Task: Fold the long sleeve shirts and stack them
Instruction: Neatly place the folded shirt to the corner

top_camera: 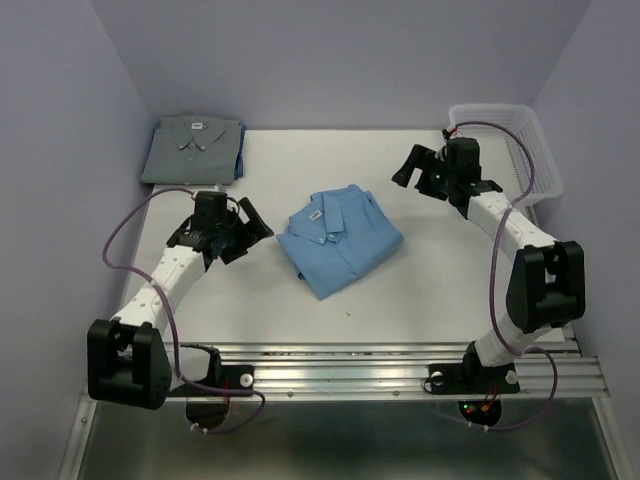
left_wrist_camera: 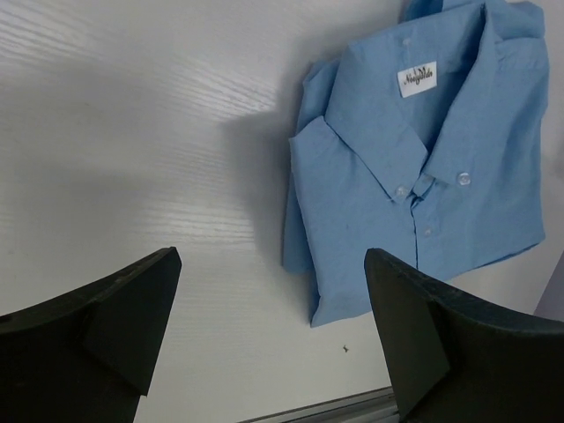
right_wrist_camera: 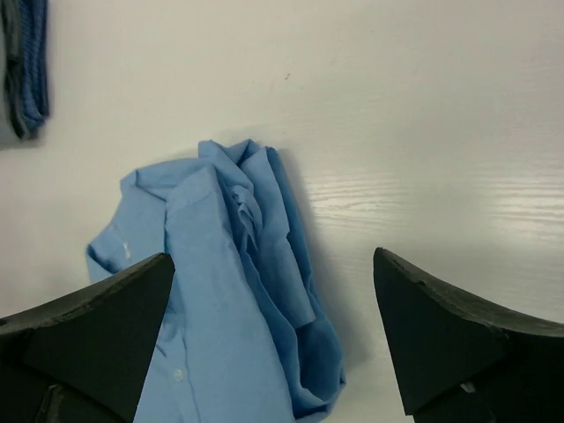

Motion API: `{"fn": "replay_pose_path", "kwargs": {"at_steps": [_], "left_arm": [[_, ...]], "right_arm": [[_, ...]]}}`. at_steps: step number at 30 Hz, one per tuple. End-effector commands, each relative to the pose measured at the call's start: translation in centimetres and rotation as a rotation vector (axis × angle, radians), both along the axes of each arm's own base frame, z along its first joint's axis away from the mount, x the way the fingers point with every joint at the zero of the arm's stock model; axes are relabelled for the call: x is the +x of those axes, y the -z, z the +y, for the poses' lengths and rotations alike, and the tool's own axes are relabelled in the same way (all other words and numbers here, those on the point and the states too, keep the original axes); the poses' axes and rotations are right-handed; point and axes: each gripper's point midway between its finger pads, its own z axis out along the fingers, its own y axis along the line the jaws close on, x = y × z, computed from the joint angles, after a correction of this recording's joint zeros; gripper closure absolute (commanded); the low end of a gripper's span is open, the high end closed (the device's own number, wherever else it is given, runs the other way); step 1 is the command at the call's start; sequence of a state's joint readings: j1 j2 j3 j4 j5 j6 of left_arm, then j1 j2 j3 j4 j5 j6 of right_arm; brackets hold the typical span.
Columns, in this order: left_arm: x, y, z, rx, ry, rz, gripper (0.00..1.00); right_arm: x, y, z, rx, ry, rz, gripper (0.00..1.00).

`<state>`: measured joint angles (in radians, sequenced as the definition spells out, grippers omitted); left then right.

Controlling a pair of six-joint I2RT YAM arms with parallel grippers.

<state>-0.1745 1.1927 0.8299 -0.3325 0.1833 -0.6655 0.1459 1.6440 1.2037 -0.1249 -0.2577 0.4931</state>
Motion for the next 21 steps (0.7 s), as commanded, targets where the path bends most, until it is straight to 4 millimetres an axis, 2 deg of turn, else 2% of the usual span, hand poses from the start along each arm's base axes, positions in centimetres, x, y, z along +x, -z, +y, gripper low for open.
{"fn": "replay_pose_path", "kwargs": {"at_steps": [1,2,3,5,6,7,8,9,10,11,12,13,14,16,17,19,21], "left_arm": [[1.4,0.0,-3.7,-0.074,0.134,-0.077,0.01],[1.3,0.1,-5.1,-0.088,0.171,-0.081,0.02],[1.6,0.4,-5.6,-0.092,0.184,-0.085,0.04],[2.5,1.6,-6.9,-0.097,0.212,-0.075,0.12],[3.4,1.1,-7.3,-0.097,0.222,-0.097,0.21],[3.8,2.5,-7.5,-0.083,0.224,-0.063,0.26],[4.6,2.3,-7.9,-0.083,0.230,-0.074,0.38],[4.8,3.4,-8.0,-0.076,0.236,-0.044,0.44],[5.0,3.8,-8.3,-0.075,0.241,-0.035,0.50],[5.5,3.6,-8.7,-0.083,0.252,-0.038,0.57],[5.8,3.6,-9.0,-0.084,0.261,-0.042,0.70],[6.2,4.1,-9.3,-0.090,0.265,-0.040,0.76],[6.7,3.8,-9.7,-0.097,0.275,-0.049,0.87],[7.0,3.8,-9.9,-0.097,0.281,-0.047,1.00],[7.4,3.3,-10.0,-0.097,0.279,-0.061,1.00],[7.7,2.2,-10.0,-0.096,0.271,-0.090,1.00],[8.3,0.6,-9.8,-0.074,0.258,-0.142,1.00]], "right_arm": [[-3.0,2.8,2.0,-0.280,-0.184,0.038,0.00],[-3.1,2.7,3.3,-0.290,-0.251,0.011,0.00],[-2.7,2.2,4.3,-0.285,-0.282,-0.013,0.00],[-2.2,3.1,6.0,-0.287,-0.343,-0.013,0.00],[-1.1,2.4,6.2,-0.294,-0.342,-0.037,0.00],[-0.7,3.7,6.7,-0.322,-0.373,-0.025,0.01],[-0.2,3.8,7.2,-0.338,-0.381,-0.036,0.04],[0.7,3.5,7.4,-0.346,-0.382,-0.054,0.05],[1.0,3.8,7.9,-0.354,-0.397,-0.051,0.08],[0.9,5.7,8.4,-0.369,-0.425,-0.010,0.17],[1.1,6.2,8.6,-0.372,-0.432,0.000,0.22],[1.3,6.2,9.3,-0.375,-0.450,-0.002,0.28],[1.1,7.3,9.7,-0.380,-0.462,0.024,0.50],[1.3,7.7,9.5,-0.385,-0.445,0.037,0.73],[1.5,7.5,9.0,-0.393,-0.406,0.037,0.89],[1.7,6.8,8.5,-0.407,-0.368,0.016,0.97],[2.1,5.2,7.6,-0.425,-0.303,-0.025,0.99]]}}
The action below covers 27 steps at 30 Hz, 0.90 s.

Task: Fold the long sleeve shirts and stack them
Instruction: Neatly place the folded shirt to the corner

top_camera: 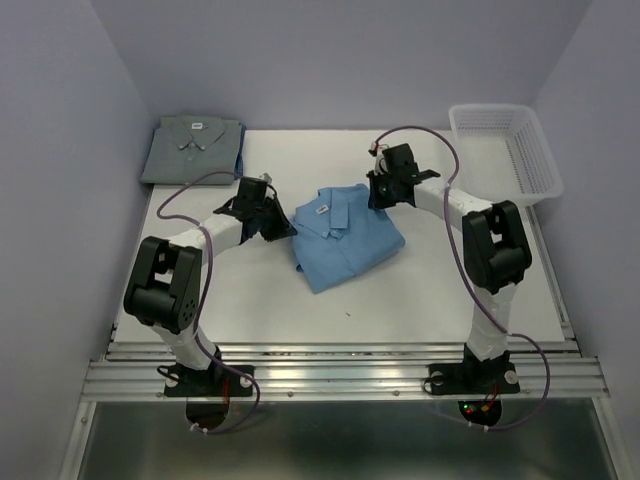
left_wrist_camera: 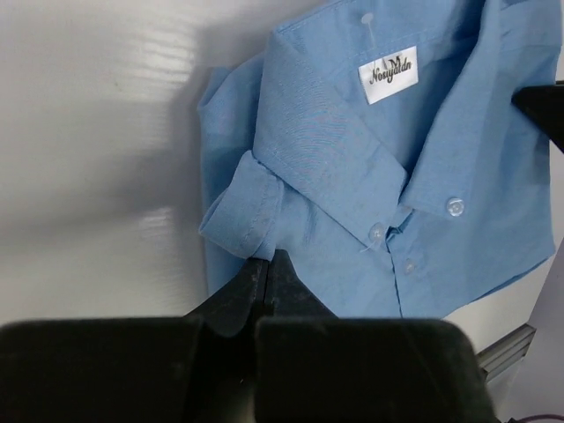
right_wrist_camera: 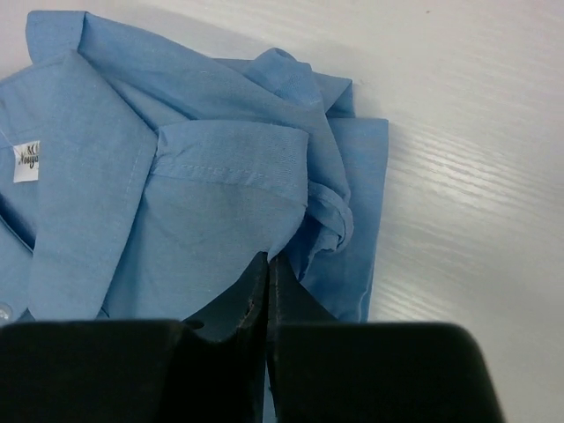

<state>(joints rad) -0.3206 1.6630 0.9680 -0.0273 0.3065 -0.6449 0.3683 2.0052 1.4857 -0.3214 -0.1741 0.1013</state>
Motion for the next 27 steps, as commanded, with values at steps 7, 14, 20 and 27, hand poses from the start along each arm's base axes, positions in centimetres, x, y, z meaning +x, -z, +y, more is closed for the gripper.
{"fn": "replay_pose_path", "kwargs": {"at_steps": [7,14,20,27], "left_arm": [[3.8,-7.0,-0.6,0.007,-0.009,-0.240,1.00],[6.5,-3.8,-0.8,0.071,-0.012,-0.192,1.00],[9.2,-1.3,-0.7,0.138,-0.039,-0.153,0.74],[9.8,-3.9,-1.2,0.168,-0.017,-0.230,0.21]], "right_arm": [[1.1,-6.1,-2.8,-0.047,0.176,-0.200,0.99],[1.2,-1.5,-5.7,-0.073,0.274,-0.094,0.99],[1.6,2.1,-7.1,-0.117,0.332,-0.032,0.99],[2.2,2.7,-7.4,-0.127,0.379,-0.020,0.87]]}}
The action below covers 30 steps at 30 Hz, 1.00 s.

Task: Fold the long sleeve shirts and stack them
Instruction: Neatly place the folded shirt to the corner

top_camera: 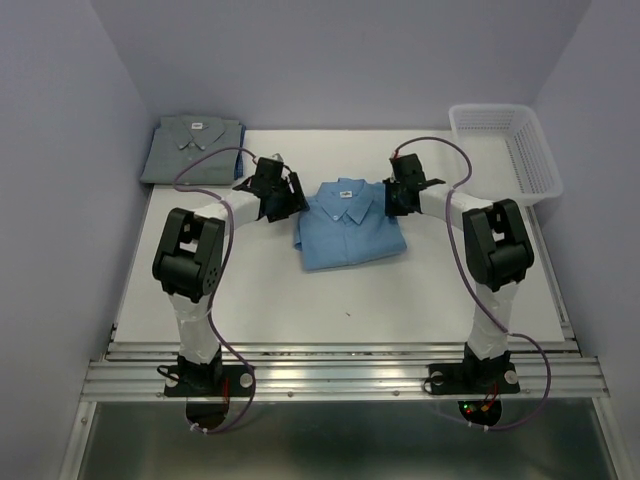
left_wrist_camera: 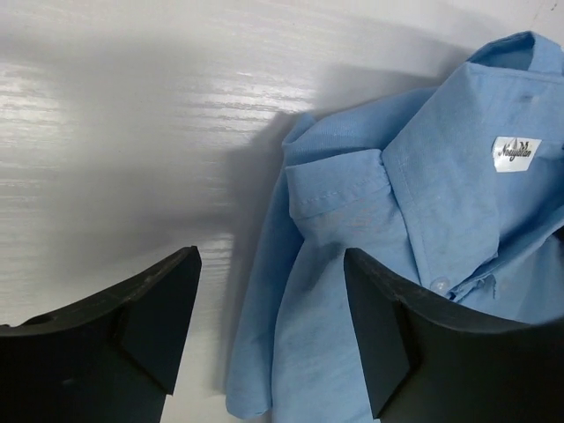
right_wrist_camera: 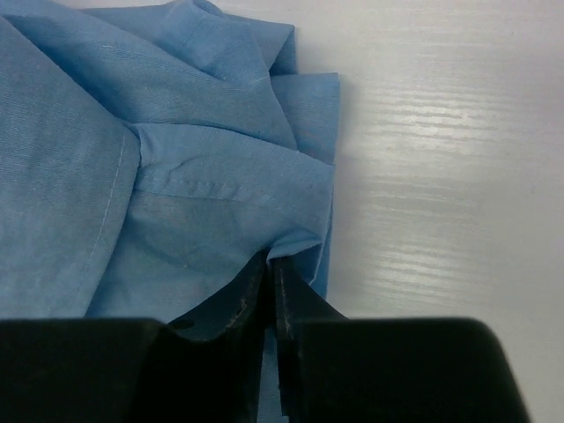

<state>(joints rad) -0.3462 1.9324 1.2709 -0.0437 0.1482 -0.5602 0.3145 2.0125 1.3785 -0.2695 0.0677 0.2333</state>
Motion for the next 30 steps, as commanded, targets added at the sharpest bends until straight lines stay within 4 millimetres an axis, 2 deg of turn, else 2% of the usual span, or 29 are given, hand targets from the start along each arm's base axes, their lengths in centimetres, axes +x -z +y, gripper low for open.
{"fn": "replay_pose_path", "kwargs": {"at_steps": [1,4,6,8,9,10,11,13,14,15,16,19,22,23,24,27,28,30], "left_arm": [[1.5,-6.0,-0.3,0.014,0.014,-0.151,0.20],[0.4,-6.9,-0.6,0.008,0.038,-0.167,0.12],[-0.7,-6.4,-1.2,0.009,0.069,-0.158,0.10],[-1.7,-6.1,-2.0,-0.011,0.111,-0.149,0.08],[-2.7,-5.1,-2.1,-0.017,0.127,-0.127,0.02],[-2.6,-5.4,-2.7,-0.045,0.132,-0.148,0.01],[-3.1,-4.7,-2.9,-0.052,0.136,-0.133,0.01],[-3.4,-3.5,-3.1,-0.044,0.136,-0.102,0.01],[-3.5,-3.1,-3.2,-0.045,0.139,-0.091,0.01],[-3.7,-2.7,-3.4,-0.042,0.143,-0.084,0.01],[-3.9,-2.2,-3.5,-0.040,0.147,-0.070,0.01],[-4.2,-1.6,-5.1,-0.035,0.174,-0.063,0.01],[-4.2,-0.9,-6.8,-0.033,0.203,-0.048,0.01],[-4.1,-0.6,-7.1,-0.031,0.206,-0.040,0.01],[-3.9,-0.8,-7.7,-0.030,0.213,-0.038,0.01],[-3.4,0.4,-8.1,-0.003,0.187,-0.020,0.02],[-3.7,1.6,-8.2,0.013,0.188,0.010,0.04],[-2.8,1.8,-8.4,0.039,0.168,0.011,0.11]], "right_arm": [[1.7,-1.6,-0.8,-0.013,0.066,-0.062,0.83],[1.5,-2.9,-0.3,0.011,0.041,-0.077,0.65],[1.4,-4.9,-0.3,0.026,0.035,-0.112,0.52],[0.7,-5.7,-0.4,0.035,0.038,-0.123,0.49],[0.3,-7.2,-0.5,0.049,0.044,-0.146,0.45],[-0.2,-7.5,-0.7,0.057,0.054,-0.148,0.42],[-1.3,-8.0,-0.9,0.071,0.064,-0.154,0.32],[-2.2,-8.6,-1.2,0.083,0.075,-0.161,0.23],[-2.7,-9.0,-1.3,0.092,0.081,-0.165,0.05],[-3.5,-8.8,-1.4,0.095,0.078,-0.158,0.00],[-4.0,-10.3,-1.5,0.112,0.078,-0.189,0.00],[-5.6,-12.6,-1.5,0.158,0.070,-0.233,0.00],[-6.9,-13.7,-1.5,0.189,0.055,-0.257,0.00],[-7.4,-15.0,-1.6,0.200,0.049,-0.288,0.00],[-7.7,-15.4,-1.6,0.206,0.047,-0.296,0.00],[-8.8,-16.5,-2.0,0.210,0.046,-0.319,0.00],[-9.0,-16.7,-2.1,0.208,0.044,-0.321,0.00],[-9.5,-17.6,-2.4,0.204,0.046,-0.336,0.00]]}}
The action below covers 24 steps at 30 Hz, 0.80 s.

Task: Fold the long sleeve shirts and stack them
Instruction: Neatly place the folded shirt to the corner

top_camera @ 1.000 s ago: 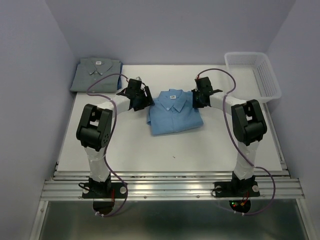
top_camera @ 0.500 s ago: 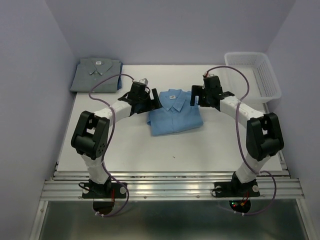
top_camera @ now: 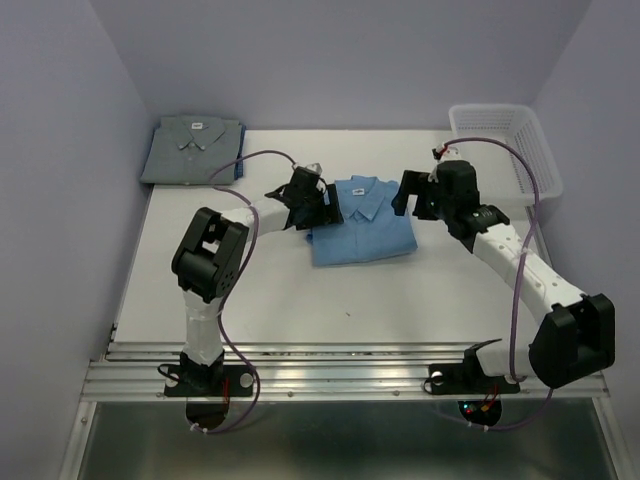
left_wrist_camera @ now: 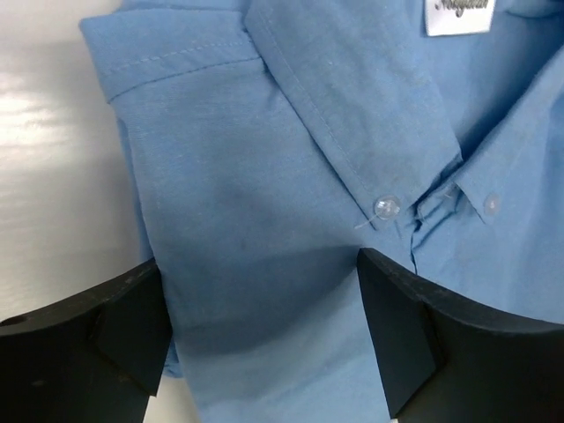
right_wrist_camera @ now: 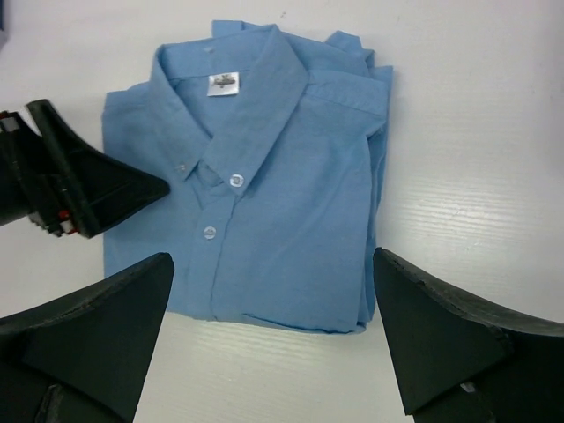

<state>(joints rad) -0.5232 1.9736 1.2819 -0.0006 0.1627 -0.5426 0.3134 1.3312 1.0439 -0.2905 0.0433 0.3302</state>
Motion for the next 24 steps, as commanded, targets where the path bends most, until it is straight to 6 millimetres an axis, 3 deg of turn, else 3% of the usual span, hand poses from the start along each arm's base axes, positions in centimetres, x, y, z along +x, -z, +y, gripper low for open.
{"fn": "replay_pose_path", "kwargs": {"at_steps": [1,3,5,6,7,9,10,11,13,14,16,17,19,20,21,22,23,24], "left_arm": [[0.7,2.2,-0.1,0.092,-0.046,0.040,0.16],[1.3,2.2,-0.5,0.122,-0.060,0.042,0.26],[1.7,3.4,-0.3,0.227,-0.092,0.028,0.34],[2.0,3.5,-0.5,0.275,-0.101,0.035,0.47],[2.2,3.6,-0.7,0.309,-0.103,0.026,0.53],[2.9,2.7,-1.7,0.360,-0.093,-0.011,0.56],[3.0,3.7,-1.7,0.398,-0.089,-0.009,0.56],[3.5,3.0,-2.3,0.414,-0.086,-0.021,0.56],[3.6,4.9,-2.3,0.465,-0.070,0.007,0.60],[3.7,5.3,-2.4,0.475,-0.061,0.019,0.68],[4.0,5.7,-2.6,0.498,-0.045,0.026,1.00],[4.4,5.5,-2.3,0.518,-0.046,0.007,1.00],[5.1,4.3,-1.2,0.572,-0.072,-0.039,1.00],[6.3,1.7,0.3,0.640,-0.104,-0.119,1.00],[6.9,0.4,1.1,0.682,-0.117,-0.169,1.00],[7.6,-2.7,1.8,0.706,-0.138,-0.242,1.00],[8.4,-4.9,3.8,0.820,-0.139,-0.312,1.00],[8.4,-5.9,5.1,0.876,-0.141,-0.339,1.00]], "right_arm": [[-0.8,-2.4,-0.4,0.016,0.002,-0.055,0.00],[-1.4,-3.4,-0.7,0.015,0.002,-0.078,0.00],[-1.7,-4.1,-1.1,0.011,0.009,-0.100,0.00],[-2.1,-4.6,-1.4,0.008,0.020,-0.117,0.00],[-2.2,-4.8,-1.7,0.001,0.027,-0.126,0.00],[-2.4,-5.1,-2.5,-0.018,0.056,-0.143,0.00],[-2.6,-5.2,-2.7,-0.022,0.067,-0.150,0.00],[-2.6,-5.4,-3.2,-0.031,0.086,-0.156,0.00],[-2.8,-5.4,-3.5,-0.039,0.101,-0.161,0.00],[-2.8,-5.5,-3.7,-0.041,0.107,-0.165,0.00],[-2.9,-5.8,-4.1,-0.049,0.128,-0.175,0.00],[-2.9,-6.0,-4.3,-0.053,0.135,-0.184,0.00],[-3.0,-6.4,-4.8,-0.065,0.153,-0.198,0.00],[-3.1,-6.7,-5.0,-0.069,0.162,-0.206,0.00],[-3.0,-6.7,-5.4,-0.079,0.182,-0.212,0.00],[-3.0,-6.8,-5.7,-0.087,0.191,-0.218,0.00],[-3.0,-6.7,-5.9,-0.094,0.200,-0.217,0.00],[-3.0,-6.6,-6.0,-0.100,0.206,-0.215,0.00]]}}
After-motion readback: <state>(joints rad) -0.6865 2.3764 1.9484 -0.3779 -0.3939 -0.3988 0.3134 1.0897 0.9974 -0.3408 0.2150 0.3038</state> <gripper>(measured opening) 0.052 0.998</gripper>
